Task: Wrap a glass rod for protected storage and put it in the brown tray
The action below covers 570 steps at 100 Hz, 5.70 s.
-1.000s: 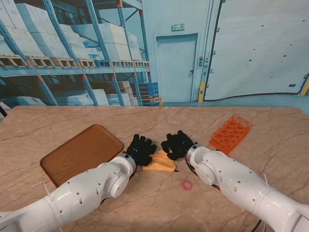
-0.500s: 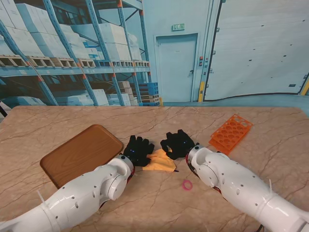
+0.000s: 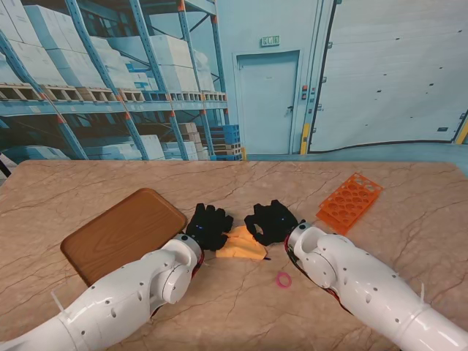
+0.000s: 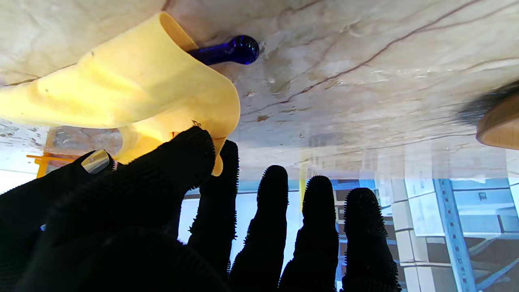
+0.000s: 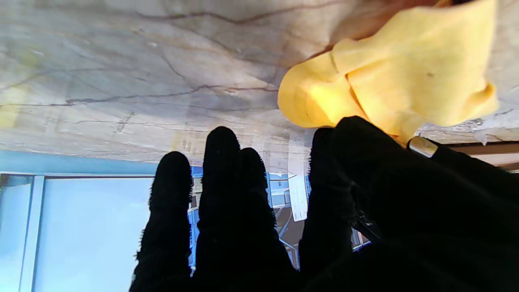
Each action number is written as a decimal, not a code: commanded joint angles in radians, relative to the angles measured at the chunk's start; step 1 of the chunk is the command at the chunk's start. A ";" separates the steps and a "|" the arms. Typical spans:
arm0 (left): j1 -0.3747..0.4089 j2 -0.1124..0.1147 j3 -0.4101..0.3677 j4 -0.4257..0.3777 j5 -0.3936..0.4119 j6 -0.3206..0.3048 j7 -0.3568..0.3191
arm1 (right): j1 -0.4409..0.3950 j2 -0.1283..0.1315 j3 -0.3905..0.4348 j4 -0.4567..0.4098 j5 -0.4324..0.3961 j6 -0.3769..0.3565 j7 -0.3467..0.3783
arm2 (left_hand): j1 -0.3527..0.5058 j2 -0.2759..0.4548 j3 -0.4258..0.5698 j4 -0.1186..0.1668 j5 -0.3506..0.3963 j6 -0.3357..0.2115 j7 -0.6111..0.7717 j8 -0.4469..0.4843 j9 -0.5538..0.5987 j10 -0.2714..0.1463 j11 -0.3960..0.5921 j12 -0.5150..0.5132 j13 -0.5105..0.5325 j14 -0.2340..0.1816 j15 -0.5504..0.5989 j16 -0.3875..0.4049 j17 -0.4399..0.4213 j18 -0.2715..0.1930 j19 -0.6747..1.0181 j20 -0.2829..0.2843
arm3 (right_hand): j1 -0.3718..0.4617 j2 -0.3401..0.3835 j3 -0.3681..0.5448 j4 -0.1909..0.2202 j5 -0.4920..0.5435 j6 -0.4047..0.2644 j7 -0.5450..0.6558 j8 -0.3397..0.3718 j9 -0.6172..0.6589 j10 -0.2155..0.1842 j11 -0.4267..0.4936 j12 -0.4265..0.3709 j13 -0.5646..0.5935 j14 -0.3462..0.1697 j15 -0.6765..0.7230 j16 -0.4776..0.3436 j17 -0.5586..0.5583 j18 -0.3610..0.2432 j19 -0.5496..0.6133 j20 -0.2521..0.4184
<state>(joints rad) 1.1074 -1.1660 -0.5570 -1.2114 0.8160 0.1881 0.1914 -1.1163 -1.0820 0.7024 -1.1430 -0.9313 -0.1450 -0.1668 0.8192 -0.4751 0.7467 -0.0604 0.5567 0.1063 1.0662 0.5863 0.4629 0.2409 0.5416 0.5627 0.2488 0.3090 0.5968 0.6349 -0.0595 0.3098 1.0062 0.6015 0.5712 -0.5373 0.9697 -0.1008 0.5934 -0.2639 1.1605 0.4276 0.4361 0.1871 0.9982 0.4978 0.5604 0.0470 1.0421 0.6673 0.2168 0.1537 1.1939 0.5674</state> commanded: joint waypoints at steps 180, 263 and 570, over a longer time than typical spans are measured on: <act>0.161 0.095 -0.152 -0.141 0.197 -0.248 -0.028 | -0.336 0.007 0.370 -0.339 0.040 -0.043 0.071 | -0.062 -0.026 0.136 0.020 -0.022 -0.113 0.058 0.109 0.010 -0.055 0.048 0.053 -0.004 -0.052 -0.003 -0.011 -0.006 -0.005 0.011 -0.013 | -0.209 0.057 -0.053 0.092 -0.082 0.134 -0.353 0.104 0.049 0.023 -0.083 -0.011 -0.005 0.052 -0.071 0.017 0.007 0.012 -0.066 0.052; 0.154 0.092 -0.140 -0.131 0.197 -0.252 -0.010 | -0.058 0.004 0.109 -0.083 0.058 -0.067 0.090 | -0.061 -0.024 0.131 0.020 -0.023 -0.115 0.060 0.100 0.009 -0.054 0.049 0.051 -0.005 -0.052 -0.003 -0.011 -0.007 -0.007 0.007 -0.013 | -0.126 -0.099 0.065 0.004 -0.059 0.007 -0.314 0.085 -0.045 0.002 -0.110 -0.037 -0.042 0.012 -0.140 -0.022 0.004 -0.016 -0.104 0.071; 0.148 0.067 -0.129 -0.164 0.151 -0.155 -0.004 | -0.024 0.071 -0.087 -0.128 -0.219 -0.038 0.096 | -0.050 0.075 -0.171 -0.035 -0.031 -0.011 -0.074 -0.016 0.036 -0.007 0.035 0.059 -0.018 -0.001 -0.006 -0.009 -0.019 0.011 0.009 -0.008 | -0.099 -0.303 0.087 0.026 0.197 0.177 -0.302 0.003 0.104 0.041 -0.118 -0.036 0.013 0.102 -0.126 -0.019 0.009 0.049 -0.075 0.054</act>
<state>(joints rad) 1.2453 -1.0984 -0.6827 -1.3660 0.9685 0.0288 0.1828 -1.1316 -1.0182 0.6298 -1.2822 -1.1316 -0.1776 -0.0747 0.7498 -0.3789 0.5626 -0.0650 0.5180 0.0839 0.9680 0.5754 0.5094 0.2080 0.5846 0.6169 0.2531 0.2843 0.5868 0.6215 -0.0632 0.3098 1.0017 0.5932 0.4383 -0.7633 1.0031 -0.0771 0.7134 -0.0660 0.8741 0.5144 0.5131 0.2154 0.8688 0.4692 0.5415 0.1276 0.9056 0.6626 0.2172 0.1723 1.0910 0.6368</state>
